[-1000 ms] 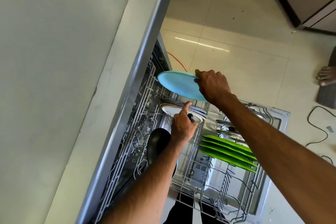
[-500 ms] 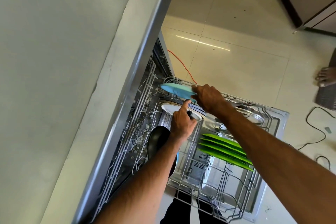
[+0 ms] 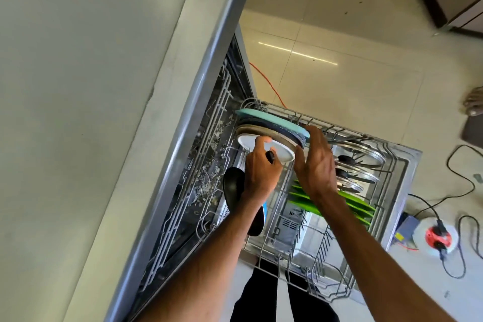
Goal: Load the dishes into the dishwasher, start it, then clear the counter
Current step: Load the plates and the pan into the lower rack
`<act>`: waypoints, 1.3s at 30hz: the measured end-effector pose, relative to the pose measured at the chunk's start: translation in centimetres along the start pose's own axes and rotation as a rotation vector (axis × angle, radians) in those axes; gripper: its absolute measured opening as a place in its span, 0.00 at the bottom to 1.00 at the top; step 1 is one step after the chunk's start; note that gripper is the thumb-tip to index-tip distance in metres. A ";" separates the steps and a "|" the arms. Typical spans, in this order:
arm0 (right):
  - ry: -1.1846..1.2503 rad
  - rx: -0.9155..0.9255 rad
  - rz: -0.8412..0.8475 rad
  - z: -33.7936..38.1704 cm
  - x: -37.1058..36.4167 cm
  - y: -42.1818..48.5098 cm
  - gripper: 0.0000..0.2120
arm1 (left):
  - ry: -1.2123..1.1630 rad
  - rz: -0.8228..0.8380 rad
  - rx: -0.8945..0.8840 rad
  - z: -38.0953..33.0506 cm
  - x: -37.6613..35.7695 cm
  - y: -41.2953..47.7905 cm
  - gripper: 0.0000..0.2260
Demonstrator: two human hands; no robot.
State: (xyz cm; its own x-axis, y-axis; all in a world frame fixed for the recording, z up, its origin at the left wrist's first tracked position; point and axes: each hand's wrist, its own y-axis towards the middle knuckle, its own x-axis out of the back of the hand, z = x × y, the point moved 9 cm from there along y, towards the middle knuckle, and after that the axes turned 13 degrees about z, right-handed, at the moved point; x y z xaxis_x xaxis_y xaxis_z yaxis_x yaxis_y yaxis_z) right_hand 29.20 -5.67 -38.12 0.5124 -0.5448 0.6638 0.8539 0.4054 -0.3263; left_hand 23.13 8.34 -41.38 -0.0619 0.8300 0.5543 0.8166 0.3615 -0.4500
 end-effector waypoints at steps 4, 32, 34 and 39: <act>0.192 -0.010 0.217 1.5 -3.1 -4.3 0.27 | -0.033 -0.085 0.101 -0.2 2.2 -0.2 0.08; 0.141 -0.181 0.592 -5.4 -8.4 -3.9 0.05 | 0.165 0.485 0.276 10.3 3.1 -7.9 0.12; 0.155 -0.183 0.612 -5.5 -9.4 -4.3 0.05 | 0.240 0.436 0.258 11.0 3.5 -9.5 0.06; 0.051 -0.133 0.540 -4.1 -11.8 -5.1 0.15 | 0.361 0.254 0.251 12.6 5.0 -11.3 0.06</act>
State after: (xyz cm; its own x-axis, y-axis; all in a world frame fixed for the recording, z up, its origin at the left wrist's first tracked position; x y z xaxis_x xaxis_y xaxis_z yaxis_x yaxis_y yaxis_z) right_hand 19.22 -4.36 -47.06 0.8813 -0.3213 0.3464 0.4712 0.5428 -0.6952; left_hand 6.35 13.81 -42.37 0.3591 0.7212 0.5923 0.6144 0.2950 -0.7318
